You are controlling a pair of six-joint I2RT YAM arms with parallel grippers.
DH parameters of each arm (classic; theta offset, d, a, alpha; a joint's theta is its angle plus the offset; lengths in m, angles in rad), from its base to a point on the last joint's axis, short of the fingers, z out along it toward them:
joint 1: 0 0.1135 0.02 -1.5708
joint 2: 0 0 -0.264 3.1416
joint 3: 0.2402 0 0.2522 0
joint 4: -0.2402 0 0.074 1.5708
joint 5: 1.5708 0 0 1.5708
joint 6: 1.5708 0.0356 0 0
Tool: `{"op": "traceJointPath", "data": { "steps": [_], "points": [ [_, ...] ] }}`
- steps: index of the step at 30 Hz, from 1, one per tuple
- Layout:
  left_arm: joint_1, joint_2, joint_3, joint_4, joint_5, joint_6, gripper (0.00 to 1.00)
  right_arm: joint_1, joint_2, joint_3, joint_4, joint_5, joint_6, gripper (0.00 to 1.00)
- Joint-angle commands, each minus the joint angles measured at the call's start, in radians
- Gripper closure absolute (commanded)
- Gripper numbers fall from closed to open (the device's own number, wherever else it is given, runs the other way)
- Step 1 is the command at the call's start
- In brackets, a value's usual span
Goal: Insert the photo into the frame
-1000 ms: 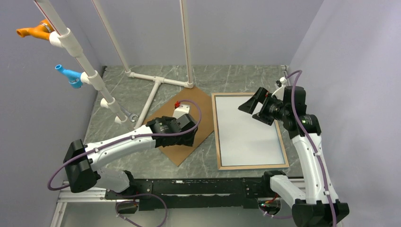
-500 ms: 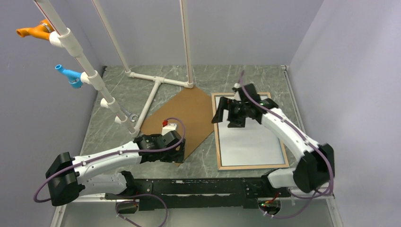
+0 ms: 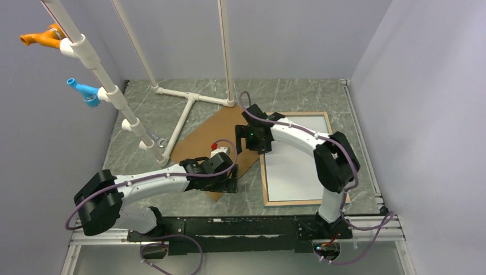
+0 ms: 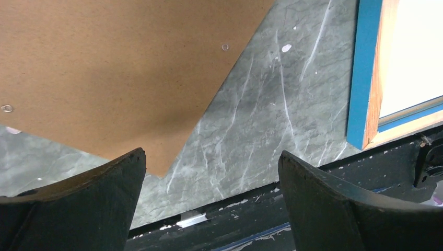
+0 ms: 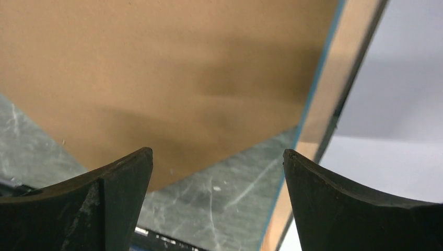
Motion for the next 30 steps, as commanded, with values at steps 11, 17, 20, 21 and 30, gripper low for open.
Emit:
{"op": "traceJointPath", "data": {
  "steps": [11, 17, 20, 21, 30],
  "points": [
    [0.016, 0.099, -0.06, 0.139, 0.085, -0.015, 0.01, 0.041, 0.193, 0.145, -0.022, 0.192, 0.003, 0.02],
    [0.018, 0.106, -0.082, 0.151, 0.089, -0.024, 0.01, 0.03, 0.211, 0.123, -0.046, 0.256, 0.005, 0.01],
    [0.02, 0.114, -0.088, 0.161, 0.096, -0.026, 0.01, 0.009, 0.201, 0.096, -0.043, 0.271, 0.004, 0.01],
    [0.021, 0.119, -0.09, 0.163, 0.1, -0.026, 0.0, -0.001, 0.196, 0.088, -0.041, 0.276, 0.002, 0.01],
    [0.022, 0.149, -0.097, 0.174, 0.121, -0.026, 0.01, -0.111, 0.158, 0.03, -0.044, 0.299, -0.027, 0.0]
  ]
}}
